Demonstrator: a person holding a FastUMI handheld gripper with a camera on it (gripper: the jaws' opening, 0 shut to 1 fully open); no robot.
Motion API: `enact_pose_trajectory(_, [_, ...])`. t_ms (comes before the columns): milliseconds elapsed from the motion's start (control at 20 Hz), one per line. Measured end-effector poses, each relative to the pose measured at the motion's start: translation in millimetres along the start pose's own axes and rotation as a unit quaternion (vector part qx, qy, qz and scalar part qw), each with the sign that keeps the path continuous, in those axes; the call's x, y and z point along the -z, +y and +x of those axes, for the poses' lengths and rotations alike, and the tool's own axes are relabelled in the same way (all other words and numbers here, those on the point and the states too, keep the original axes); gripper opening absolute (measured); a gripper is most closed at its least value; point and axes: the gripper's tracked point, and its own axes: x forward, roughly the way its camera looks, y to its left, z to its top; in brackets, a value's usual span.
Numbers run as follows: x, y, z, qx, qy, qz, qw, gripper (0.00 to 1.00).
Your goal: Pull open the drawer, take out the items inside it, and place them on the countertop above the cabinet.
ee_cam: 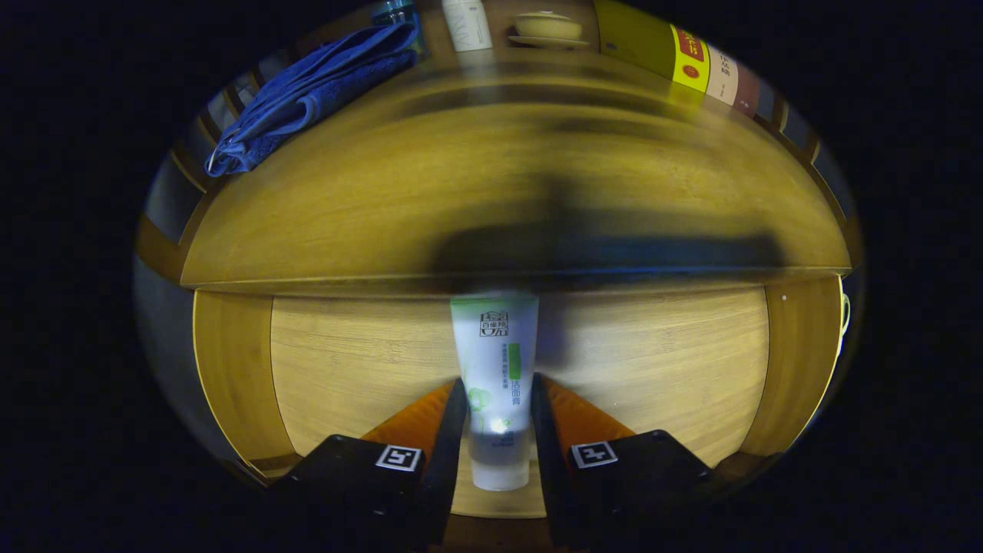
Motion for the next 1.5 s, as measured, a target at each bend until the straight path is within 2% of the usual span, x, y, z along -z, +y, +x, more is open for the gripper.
enact_pose_trajectory(150, [-11,4,-14,0.000,-0.009,0.009,1.000,0.42])
enact_pose_trajectory(500, [-39,27,-84,-0.021,-0.025,0.006,0.999,0.42])
enact_pose_trajectory(550, [-19,15,-83,-0.021,-0.029,0.006,0.999,0.42])
enact_pose_trajectory(850, [-29,20,-142,-0.031,-0.059,-0.005,0.998,0.42])
enact_pose_trajectory(1300, [-85,17,-209,-0.024,-0.119,-0.019,0.992,0.42])
enact_pose_trajectory(1500, [-122,21,-219,-0.016,-0.143,-0.025,0.989,0.42])
